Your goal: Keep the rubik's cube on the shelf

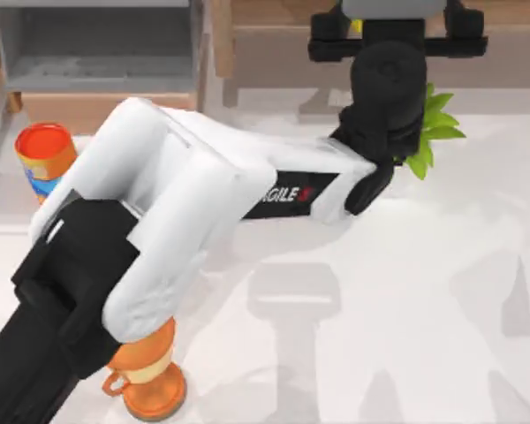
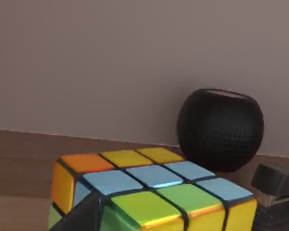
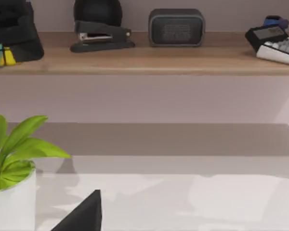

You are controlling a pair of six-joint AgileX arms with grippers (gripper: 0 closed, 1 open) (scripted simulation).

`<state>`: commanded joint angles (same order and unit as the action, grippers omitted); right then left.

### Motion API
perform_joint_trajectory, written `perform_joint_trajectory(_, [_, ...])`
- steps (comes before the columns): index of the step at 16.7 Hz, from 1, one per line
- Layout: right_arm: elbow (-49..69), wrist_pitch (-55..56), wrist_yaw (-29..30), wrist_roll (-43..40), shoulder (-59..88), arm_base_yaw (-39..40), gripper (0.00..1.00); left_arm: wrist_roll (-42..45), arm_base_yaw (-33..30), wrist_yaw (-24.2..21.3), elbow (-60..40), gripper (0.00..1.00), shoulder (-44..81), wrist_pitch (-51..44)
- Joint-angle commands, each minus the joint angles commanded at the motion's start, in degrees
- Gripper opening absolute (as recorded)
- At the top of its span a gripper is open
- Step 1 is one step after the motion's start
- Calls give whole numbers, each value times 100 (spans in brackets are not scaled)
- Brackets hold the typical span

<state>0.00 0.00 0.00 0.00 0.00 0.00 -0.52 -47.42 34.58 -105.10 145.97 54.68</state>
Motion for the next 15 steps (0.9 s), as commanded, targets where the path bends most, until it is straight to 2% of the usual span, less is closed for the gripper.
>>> perform_joint_trajectory(4, [0,0,0,0,0,0,100,-1663,-1313,-249,525,100,-205,182])
perform_joint_trajectory(8, [0,0,0,0,0,0,100,-3894,-3118,-648,1218,100,-495,474])
perform_joint_trajectory(15, [0,0,0,0,0,0,100,-8525,-7233,-1635,2595,100,-1186,1166])
